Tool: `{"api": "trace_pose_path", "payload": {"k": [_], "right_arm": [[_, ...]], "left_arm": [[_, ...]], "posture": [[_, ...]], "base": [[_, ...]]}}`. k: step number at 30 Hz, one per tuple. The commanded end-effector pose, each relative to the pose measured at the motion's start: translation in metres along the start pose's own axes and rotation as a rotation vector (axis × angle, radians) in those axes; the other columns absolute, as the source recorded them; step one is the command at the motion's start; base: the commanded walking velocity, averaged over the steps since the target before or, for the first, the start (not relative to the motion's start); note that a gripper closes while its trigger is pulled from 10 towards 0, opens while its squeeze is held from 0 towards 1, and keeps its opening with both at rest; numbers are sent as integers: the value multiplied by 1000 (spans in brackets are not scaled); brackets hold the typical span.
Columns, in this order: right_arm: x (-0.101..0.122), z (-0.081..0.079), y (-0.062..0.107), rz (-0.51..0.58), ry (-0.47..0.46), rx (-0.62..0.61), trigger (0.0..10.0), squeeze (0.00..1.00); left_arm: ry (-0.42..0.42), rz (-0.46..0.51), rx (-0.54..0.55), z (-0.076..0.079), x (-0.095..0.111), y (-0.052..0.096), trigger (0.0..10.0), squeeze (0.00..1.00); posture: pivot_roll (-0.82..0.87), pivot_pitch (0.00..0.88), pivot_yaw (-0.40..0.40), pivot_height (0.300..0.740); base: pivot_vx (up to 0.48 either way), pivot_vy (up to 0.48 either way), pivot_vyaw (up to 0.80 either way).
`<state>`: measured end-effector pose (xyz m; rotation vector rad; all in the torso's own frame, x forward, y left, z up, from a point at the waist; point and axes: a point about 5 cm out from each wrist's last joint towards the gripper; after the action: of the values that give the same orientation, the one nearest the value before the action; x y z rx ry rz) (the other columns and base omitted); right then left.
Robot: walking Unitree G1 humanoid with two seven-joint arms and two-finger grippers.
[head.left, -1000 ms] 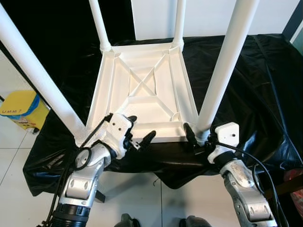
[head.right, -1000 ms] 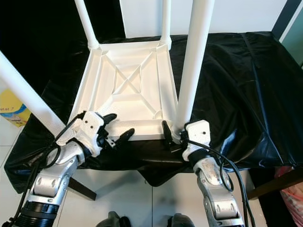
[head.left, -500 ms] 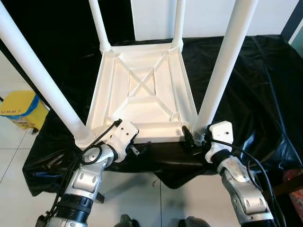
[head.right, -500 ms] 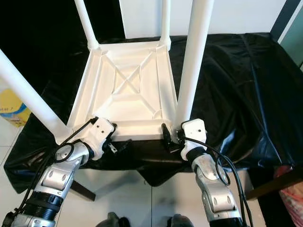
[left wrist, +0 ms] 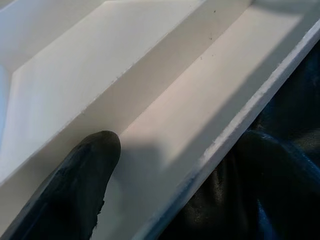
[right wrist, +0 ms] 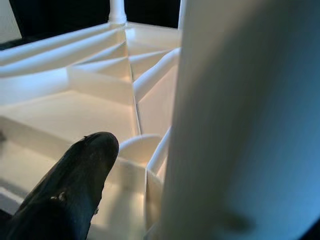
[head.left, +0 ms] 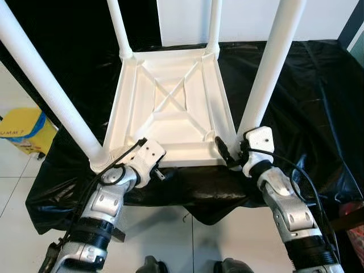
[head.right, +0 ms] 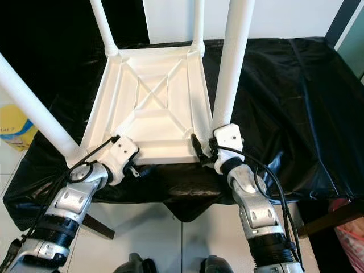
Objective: Building children table
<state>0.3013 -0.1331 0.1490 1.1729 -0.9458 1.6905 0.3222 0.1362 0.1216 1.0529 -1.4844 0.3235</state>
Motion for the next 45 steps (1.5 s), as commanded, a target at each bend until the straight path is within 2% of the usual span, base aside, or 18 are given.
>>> {"api": "trace_pose_path", "payload": {"k": [1, 7, 10, 14, 17, 19, 20, 21, 23, 26, 29, 32, 34, 37, 39, 41, 45], "right_arm": [[-1, 0, -5, 4, -10, 1, 10000, 0], [-1, -4, -16, 16, -9, 19, 10000, 0], [-2, -5, -22, 22, 0, 34, 10000, 0], [-1, -4, -26, 30, 2, 41, 10000, 0], [-3, -5, -24, 36, 4, 46, 10000, 0], [-4, -6, -18, 41, 2, 46, 10000, 0], [-5, -7, -12, 44, 1, 37, 10000, 0], [-5, -7, -12, 44, 1, 37, 10000, 0], [-7, -9, -5, 47, -4, 25, 10000, 0], [-8, -8, 0, 54, -9, 3, 10000, 0], [-8, -7, 3, 61, -12, -18, 10000, 0], [-4, -2, 11, 92, -21, -111, 10000, 0], [-4, -2, 11, 92, -21, -111, 10000, 0], [-1, 1, 17, 106, -35, -173, 10000, 0], [-1, 1, 17, 106, -35, -173, 10000, 0], [0, 2, 25, 106, -46, -226, 10000, 0], [-1, 1, 35, 102, -74, -273, 10000, 0]], "left_arm": [[-22, 31, 415, -35, 2, 10, 10000, 0], [-41, 26, 434, -42, 2, 12, 10000, 0], [-60, 15, 464, -51, 1, 14, 10000, 0], [-40, 33, 442, -53, 4, 17, 10000, 0], [4, 64, 387, -42, 4, 17, 10000, 0], [60, 112, 319, -26, 6, 17, 10000, 0], [118, 170, 260, -10, 9, 17, 10000, 0], [118, 170, 260, -10, 9, 17, 10000, 0], [152, 213, 224, 3, 11, 18, 10000, 0], [176, 244, 204, 12, 13, 18, 10000, 0], [188, 265, 201, 16, 15, 18, 10000, 0], [228, 342, 196, 28, 24, 19, 10000, 0], [228, 342, 196, 28, 24, 19, 10000, 0], [265, 412, 197, 31, 33, 24, 10000, 0], [265, 412, 197, 31, 33, 24, 10000, 0], [289, 460, 225, 31, 37, 32, 10000, 0], [329, 494, 272, 33, 36, 38, 10000, 0]], "posture": [[-149, 144, 35, 740], [-145, 140, 40, 740], [-142, 142, 35, 740], [-135, 138, 35, 740], [-135, 133, 36, 740], [-132, 126, 33, 740], [-130, 120, 31, 740], [-130, 120, 31, 740], [-127, 110, 29, 740], [-126, 103, 26, 740], [-124, 99, 25, 740], [-120, 81, 19, 740], [-120, 81, 19, 740], [-119, 72, 22, 740], [-119, 72, 22, 740], [-118, 61, 20, 740], [-113, 56, 16, 740]], "base": [[0, 0, 0], [0, 0, 0], [0, 0, 0], [0, 0, 0], [0, 0, 0], [0, 0, 0], [0, 0, 0], [0, 0, 0], [0, 0, 0], [0, 0, 0], [0, 0, 0], [0, 0, 0], [0, 0, 0], [0, 0, 0], [0, 0, 0], [0, 0, 0], [0, 0, 0]]}}
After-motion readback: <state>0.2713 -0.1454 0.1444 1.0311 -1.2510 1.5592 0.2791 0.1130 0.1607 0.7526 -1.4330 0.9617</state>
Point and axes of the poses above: a point about 5 cm out from each wrist's last joint towards the gripper, its own y axis pointing back from the gripper into the wrist, its own x axis along the axis of the wrist's last joint, z = x × y, and after that the axes turned 7 degrees about y, right-handed
